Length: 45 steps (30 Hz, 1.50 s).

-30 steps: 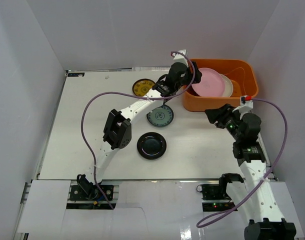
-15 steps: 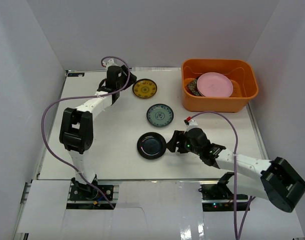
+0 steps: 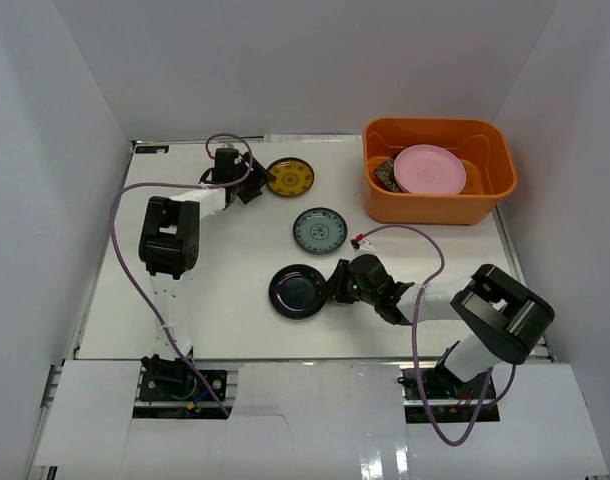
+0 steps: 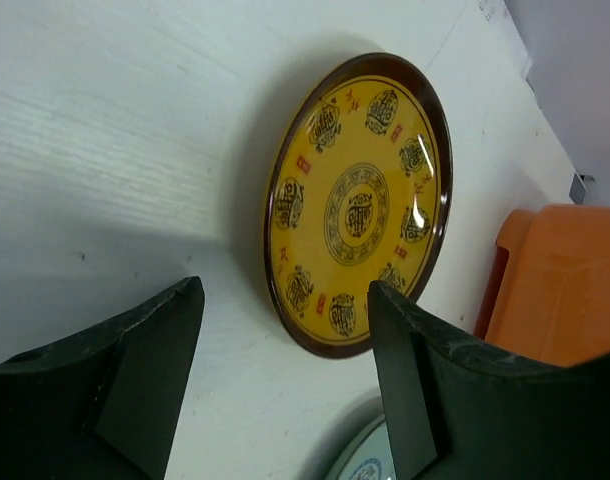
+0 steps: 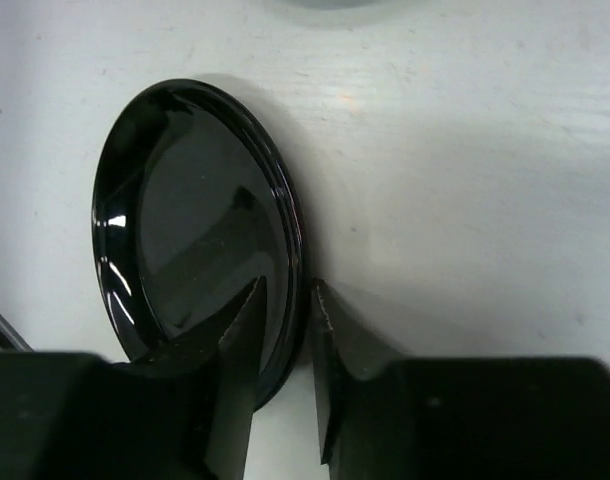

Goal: Place the plates into the plastic bin on the countertop

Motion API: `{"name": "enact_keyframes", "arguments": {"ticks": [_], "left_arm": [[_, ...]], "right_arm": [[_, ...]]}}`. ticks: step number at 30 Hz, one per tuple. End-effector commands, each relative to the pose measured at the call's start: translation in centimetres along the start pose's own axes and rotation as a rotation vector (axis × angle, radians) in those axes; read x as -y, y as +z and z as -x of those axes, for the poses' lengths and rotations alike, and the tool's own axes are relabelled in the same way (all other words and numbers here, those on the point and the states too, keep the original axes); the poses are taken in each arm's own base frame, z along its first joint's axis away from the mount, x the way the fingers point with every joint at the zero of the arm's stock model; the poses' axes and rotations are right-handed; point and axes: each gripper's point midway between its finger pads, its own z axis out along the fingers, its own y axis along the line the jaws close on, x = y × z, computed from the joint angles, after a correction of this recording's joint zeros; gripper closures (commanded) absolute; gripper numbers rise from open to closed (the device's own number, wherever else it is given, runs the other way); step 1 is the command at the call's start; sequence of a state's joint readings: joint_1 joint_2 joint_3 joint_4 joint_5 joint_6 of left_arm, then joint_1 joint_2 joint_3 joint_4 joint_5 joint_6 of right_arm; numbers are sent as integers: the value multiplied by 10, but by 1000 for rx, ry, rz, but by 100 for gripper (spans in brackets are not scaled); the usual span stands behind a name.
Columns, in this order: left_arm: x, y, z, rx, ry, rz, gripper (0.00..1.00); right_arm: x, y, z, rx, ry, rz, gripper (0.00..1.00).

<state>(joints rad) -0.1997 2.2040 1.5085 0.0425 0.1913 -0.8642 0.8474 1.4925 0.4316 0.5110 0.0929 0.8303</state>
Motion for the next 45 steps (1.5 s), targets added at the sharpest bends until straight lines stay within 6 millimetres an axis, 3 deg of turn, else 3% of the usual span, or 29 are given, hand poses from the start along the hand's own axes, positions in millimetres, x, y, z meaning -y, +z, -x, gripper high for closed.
{"name": "enact_keyframes", "arguments": {"ticks": [1,2,6,7,10,11,12,14,15,17,18,20,21,22,23,24,25,27,29,30,33,35,36,37,39,40,43,44,45], "left_arm": [[2,10,-7,-60,-42,-20,23],[7,13,-3,-56,-45,-32,23],[4,25,-3,-60,-48,-38,32],[0,29,-5,-65,-52,-32,40],[-1,32,1,-50,-49,-37,55],[-2,32,3,-44,-50,-36,71],[-3,32,5,-38,-51,-34,79],[-4,30,9,-32,-56,-37,100],[-2,27,13,-23,-50,-46,100],[-5,22,15,-14,-53,-46,100],[5,15,22,6,-50,-73,100],[7,4,19,1,-61,-90,100],[26,-11,31,37,-49,-136,100],[23,-17,25,30,-63,-134,100],[29,-25,27,40,-57,-154,100],[39,-33,32,58,-68,-188,100],[57,-52,40,84,-65,-230,100],[65,-64,26,81,-64,-263,100],[90,-81,21,97,-38,-305,100],[96,-85,16,98,-22,-318,100],[137,-106,7,111,31,-389,100],[167,-120,-3,122,90,-434,100],[174,-123,-5,131,107,-428,100],[194,-131,-2,153,144,-458,100],[218,-135,-21,133,187,-475,100],[236,-142,-15,162,200,-497,100],[257,-131,-41,136,236,-493,100],[280,-138,-45,143,249,-529,100],[277,-124,-56,120,254,-503,100]], "right_arm": [[-15,11,1,-3,54,49,79],[-13,9,0,-3,59,44,92],[-26,-14,17,61,26,94,92],[-45,-31,37,125,12,160,92],[-70,-74,103,313,-67,177,92],[-71,-86,125,375,-109,157,92],[-71,-113,170,490,-98,124,92],[-57,-140,216,616,-97,56,92],[-35,-163,259,724,-88,-36,92],[-5,-181,298,805,-64,-145,92],[21,-194,328,863,-31,-253,92],[43,-199,352,897,-2,-328,92],[72,-196,364,907,22,-433,92],[73,-203,382,933,21,-450,92],[82,-201,389,928,27,-474,92],[109,-192,394,908,47,-546,92],[113,-194,405,919,53,-566,92],[145,-179,409,877,84,-610,92],[158,-171,415,852,101,-634,92],[174,-158,411,814,111,-663,92],[187,-138,403,766,125,-667,92],[198,-142,403,766,144,-675,81],[197,-144,401,768,148,-670,73],[195,-146,402,774,147,-658,56],[176,-157,410,790,132,-583,46],[169,-163,412,800,129,-560,40],[132,-200,421,875,100,-477,32],[109,-221,423,915,76,-432,29],[97,-233,422,932,60,-411,29]]}}
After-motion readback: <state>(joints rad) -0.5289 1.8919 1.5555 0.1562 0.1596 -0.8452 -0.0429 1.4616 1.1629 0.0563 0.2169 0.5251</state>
